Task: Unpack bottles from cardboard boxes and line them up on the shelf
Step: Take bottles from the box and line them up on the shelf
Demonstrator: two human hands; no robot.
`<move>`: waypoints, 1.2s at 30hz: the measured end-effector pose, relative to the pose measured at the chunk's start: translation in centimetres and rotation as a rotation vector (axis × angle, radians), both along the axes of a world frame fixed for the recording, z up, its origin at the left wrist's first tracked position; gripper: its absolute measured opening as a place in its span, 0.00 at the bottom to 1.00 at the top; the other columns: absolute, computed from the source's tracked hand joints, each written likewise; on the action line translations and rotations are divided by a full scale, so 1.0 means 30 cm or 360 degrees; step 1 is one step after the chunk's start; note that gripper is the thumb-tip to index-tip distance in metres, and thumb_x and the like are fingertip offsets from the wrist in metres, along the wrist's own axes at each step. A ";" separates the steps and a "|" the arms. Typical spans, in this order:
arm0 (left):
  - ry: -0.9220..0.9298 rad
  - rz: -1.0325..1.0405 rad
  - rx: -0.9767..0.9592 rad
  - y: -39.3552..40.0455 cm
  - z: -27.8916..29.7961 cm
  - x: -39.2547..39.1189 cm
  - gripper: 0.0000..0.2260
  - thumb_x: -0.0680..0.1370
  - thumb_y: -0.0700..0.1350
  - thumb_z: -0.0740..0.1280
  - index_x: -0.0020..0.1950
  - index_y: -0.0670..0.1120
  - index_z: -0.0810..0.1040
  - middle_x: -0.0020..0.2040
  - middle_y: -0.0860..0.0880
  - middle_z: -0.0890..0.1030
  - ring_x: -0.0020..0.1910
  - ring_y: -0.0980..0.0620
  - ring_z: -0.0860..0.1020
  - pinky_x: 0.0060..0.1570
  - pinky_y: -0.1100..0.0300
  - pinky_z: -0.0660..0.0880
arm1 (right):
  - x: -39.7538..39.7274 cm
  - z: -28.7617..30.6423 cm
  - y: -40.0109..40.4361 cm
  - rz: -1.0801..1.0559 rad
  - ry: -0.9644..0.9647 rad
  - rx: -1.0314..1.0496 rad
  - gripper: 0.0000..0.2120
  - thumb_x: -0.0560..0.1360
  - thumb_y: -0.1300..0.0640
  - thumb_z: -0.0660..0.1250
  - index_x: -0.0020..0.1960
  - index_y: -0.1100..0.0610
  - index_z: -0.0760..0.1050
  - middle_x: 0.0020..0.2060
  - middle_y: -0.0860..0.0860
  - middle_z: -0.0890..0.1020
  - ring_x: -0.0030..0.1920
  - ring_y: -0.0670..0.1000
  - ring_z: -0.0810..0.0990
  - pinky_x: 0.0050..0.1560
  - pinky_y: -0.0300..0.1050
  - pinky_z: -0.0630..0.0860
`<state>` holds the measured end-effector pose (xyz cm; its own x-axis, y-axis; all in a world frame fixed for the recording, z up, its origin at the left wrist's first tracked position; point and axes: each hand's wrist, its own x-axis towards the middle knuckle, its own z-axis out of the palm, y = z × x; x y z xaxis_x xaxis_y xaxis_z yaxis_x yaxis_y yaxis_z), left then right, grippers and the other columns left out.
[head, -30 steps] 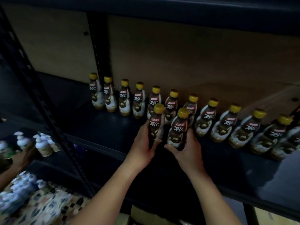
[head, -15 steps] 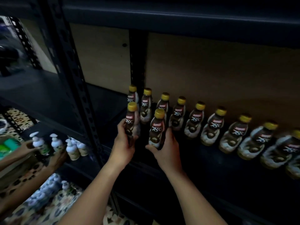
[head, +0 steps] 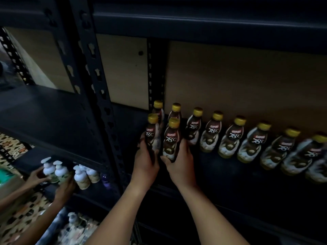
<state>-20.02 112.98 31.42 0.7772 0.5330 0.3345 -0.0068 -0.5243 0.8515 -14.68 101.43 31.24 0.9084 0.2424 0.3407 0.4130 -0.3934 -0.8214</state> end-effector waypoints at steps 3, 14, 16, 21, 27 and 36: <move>-0.0015 0.0099 0.0088 -0.022 -0.006 -0.001 0.32 0.79 0.38 0.68 0.81 0.44 0.59 0.74 0.42 0.71 0.73 0.46 0.70 0.73 0.49 0.69 | -0.004 -0.008 0.001 0.0025 -0.0031 -0.0004 0.37 0.71 0.58 0.78 0.74 0.54 0.64 0.68 0.53 0.75 0.69 0.50 0.73 0.67 0.43 0.71; 0.0210 0.0200 0.0107 -0.059 0.002 -0.007 0.39 0.78 0.41 0.70 0.83 0.46 0.51 0.77 0.38 0.63 0.75 0.38 0.64 0.71 0.45 0.67 | -0.019 -0.005 -0.022 0.0098 0.0003 -0.0010 0.38 0.73 0.58 0.76 0.76 0.49 0.61 0.71 0.48 0.73 0.72 0.47 0.72 0.71 0.52 0.72; 0.0215 0.0216 0.0107 -0.062 0.007 -0.009 0.40 0.78 0.40 0.71 0.83 0.46 0.51 0.77 0.37 0.63 0.75 0.38 0.64 0.71 0.46 0.67 | -0.018 -0.009 -0.024 0.0099 0.0016 -0.0010 0.38 0.73 0.58 0.77 0.76 0.49 0.60 0.71 0.49 0.73 0.72 0.47 0.72 0.71 0.51 0.72; 0.0252 0.0248 0.0100 -0.065 0.007 -0.010 0.44 0.77 0.40 0.72 0.84 0.48 0.47 0.78 0.38 0.61 0.76 0.39 0.63 0.72 0.46 0.66 | -0.015 -0.007 -0.024 0.0117 0.0032 0.0019 0.39 0.73 0.58 0.77 0.77 0.51 0.61 0.72 0.49 0.72 0.72 0.45 0.71 0.72 0.48 0.71; 0.0205 0.0262 0.0111 -0.066 0.012 -0.009 0.44 0.77 0.39 0.72 0.84 0.48 0.46 0.79 0.38 0.61 0.76 0.40 0.63 0.72 0.47 0.66 | -0.013 -0.009 -0.021 0.0128 0.0025 0.0020 0.38 0.73 0.58 0.77 0.77 0.51 0.61 0.72 0.49 0.72 0.72 0.45 0.71 0.72 0.48 0.71; 0.0217 0.0299 0.0178 -0.102 0.027 -0.028 0.36 0.83 0.49 0.62 0.84 0.47 0.43 0.79 0.35 0.58 0.78 0.34 0.59 0.72 0.41 0.65 | -0.020 -0.005 -0.024 0.0136 -0.0004 0.0012 0.37 0.74 0.59 0.76 0.77 0.51 0.62 0.71 0.49 0.73 0.71 0.45 0.71 0.71 0.44 0.71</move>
<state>-20.85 109.92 32.22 0.7100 0.6380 0.2981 0.2106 -0.5963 0.7747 -15.28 100.71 31.08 0.8835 0.3165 0.3452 0.4471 -0.3505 -0.8229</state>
